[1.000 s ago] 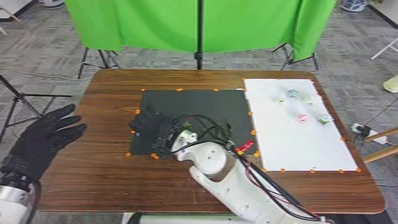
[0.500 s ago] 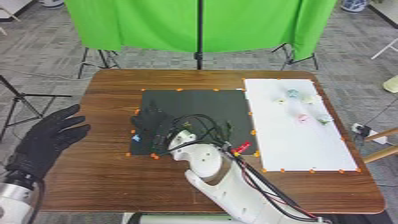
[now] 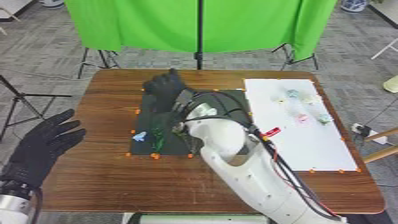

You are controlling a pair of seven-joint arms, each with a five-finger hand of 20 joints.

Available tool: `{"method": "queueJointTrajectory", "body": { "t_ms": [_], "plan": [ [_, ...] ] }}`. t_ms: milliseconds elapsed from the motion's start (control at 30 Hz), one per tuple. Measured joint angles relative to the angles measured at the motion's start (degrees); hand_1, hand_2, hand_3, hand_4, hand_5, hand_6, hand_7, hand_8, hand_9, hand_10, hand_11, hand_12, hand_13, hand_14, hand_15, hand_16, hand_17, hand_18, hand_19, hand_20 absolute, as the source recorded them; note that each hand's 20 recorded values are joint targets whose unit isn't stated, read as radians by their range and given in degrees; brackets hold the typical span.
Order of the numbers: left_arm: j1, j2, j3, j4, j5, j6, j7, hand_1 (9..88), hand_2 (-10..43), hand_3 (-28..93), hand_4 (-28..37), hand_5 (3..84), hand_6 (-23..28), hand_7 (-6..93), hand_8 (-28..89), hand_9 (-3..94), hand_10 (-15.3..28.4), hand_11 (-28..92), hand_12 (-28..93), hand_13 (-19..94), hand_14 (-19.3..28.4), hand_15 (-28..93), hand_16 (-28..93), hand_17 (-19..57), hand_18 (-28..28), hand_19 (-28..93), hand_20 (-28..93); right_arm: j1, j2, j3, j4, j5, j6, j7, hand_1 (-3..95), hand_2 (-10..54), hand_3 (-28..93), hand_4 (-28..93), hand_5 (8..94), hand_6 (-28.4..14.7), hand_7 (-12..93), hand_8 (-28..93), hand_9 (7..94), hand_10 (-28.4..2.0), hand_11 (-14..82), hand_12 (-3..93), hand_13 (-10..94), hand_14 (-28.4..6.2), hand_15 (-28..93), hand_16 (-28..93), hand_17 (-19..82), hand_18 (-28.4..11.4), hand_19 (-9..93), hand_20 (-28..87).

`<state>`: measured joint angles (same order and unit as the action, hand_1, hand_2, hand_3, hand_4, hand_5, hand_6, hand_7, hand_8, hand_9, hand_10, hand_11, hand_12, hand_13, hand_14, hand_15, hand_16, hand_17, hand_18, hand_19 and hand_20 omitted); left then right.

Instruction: Arrange flowers

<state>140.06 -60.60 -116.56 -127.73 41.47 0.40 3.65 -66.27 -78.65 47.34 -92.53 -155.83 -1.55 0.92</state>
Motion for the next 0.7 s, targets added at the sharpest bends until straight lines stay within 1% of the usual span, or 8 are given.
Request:
{"method": "queueJointTrajectory", "body": {
  "t_ms": [67,133,233,300,433,533,633,700],
  "plan": [
    [0.4,-0.51,0.00,-0.03,0.01,0.15,0.09,27.3,-0.5,72,-22.6,33.6,2.0,28.5,-14,28.9,12.5,32,14,26,15.1,44,-1,-4.9,22.8,50,9,1.4,2.2,2.5,0.7,4.3,0.0,2.1,25.3,-6.0,91,-28,40.9,-3.6,38,-23,40.4,-12.7,43.4,24.0,42,-8.2,61,15,21,-17.8,72,43],
    [0.6,-0.88,0.12,-0.03,0.02,0.36,0.16,27.3,-0.5,72,-22.6,33.6,2.0,28.5,-14,28.9,12.6,32,14,26,15.0,44,-1,-5.0,22.8,50,9,3.6,5.3,3.5,2.5,6.7,0.6,6.3,24.9,-6.8,91,-28,38.5,-4.0,37,-22,38.3,-13.0,42.4,23.6,41,-8.3,59,14,20,-17.6,71,42],
    [0.5,-0.99,0.49,0.06,0.07,0.45,0.18,27.3,-0.5,72,-22.5,33.5,2.0,28.6,-14,28.9,12.6,32,14,26,15.0,44,-1,-4.9,22.7,50,9,5.5,10.8,5.6,4.4,6.9,1.3,13.0,24.8,-7.5,91,-28,36.8,-4.7,37,-22,37.4,-13.1,41.3,23.0,41,-8.4,57,13,20,-17.6,70,40],
    [0.3,-0.98,0.54,0.09,0.14,0.44,0.18,27.3,-0.5,72,-22.5,33.6,2.0,28.5,-14,28.9,12.6,32,14,26,15.1,44,-1,-4.9,22.7,50,9,4.9,14.6,9.0,4.0,6.3,0.8,15.2,24.8,-7.7,91,-28,36.2,-5.0,37,-22,37.5,-13.2,41.7,23.1,41,-8.3,57,13,20,-17.6,70,39],
    [0.1,-0.98,0.52,0.11,0.20,0.42,0.23,27.2,-0.6,72,-22.5,33.6,2.0,28.6,-14,28.9,12.6,32,14,26,15.1,44,-1,-4.9,22.7,50,9,0.0,22.6,17.8,0.0,6.0,-1.7,16.1,25.5,-8.5,91,-28,37.8,-5.3,38,-22,39.5,-13.1,44.9,23.9,44,-8.0,59,14,20,-17.7,71,39],
    [0.1,-0.97,0.49,0.11,0.21,0.40,0.27,27.3,-0.6,72,-22.6,33.6,2.0,28.6,-14,28.8,12.5,32,14,26,15.1,44,-1,-4.9,22.7,50,9,-6.1,28.0,23.3,-3.0,6.1,-2.0,18.1,26.2,-9.2,91,-28,40.6,-4.7,39,-22,41.9,-12.7,47.5,23.8,45,-7.6,60,14,21,-17.6,72,39],
    [0.1,-0.98,0.49,0.16,0.22,0.34,0.23,27.3,-0.5,72,-22.7,33.6,2.0,28.5,-14,28.9,12.5,32,14,26,15.1,44,-1,-5.0,22.7,50,9,-11.9,30.6,27.4,-3.9,6.3,-1.7,19.2,26.7,-9.4,90,-28,42.9,-3.9,40,-23,44.9,-11.8,48.6,23.5,48,-7.2,61,14,22,-17.5,73,40],
    [0.0,-0.99,0.50,0.25,0.22,0.32,0.16,27.3,-0.5,72,-22.7,33.5,2.0,28.6,-14,28.8,12.5,32,15,26,15.1,44,-1,-5.0,22.7,50,9,-15.5,31.2,29.3,-4.2,6.3,-1.6,19.2,26.9,-9.5,90,-28,43.5,-3.8,40,-23,45.3,-11.5,48.7,23.4,48,-7.2,61,14,22,-17.5,73,40]
  ]
}}
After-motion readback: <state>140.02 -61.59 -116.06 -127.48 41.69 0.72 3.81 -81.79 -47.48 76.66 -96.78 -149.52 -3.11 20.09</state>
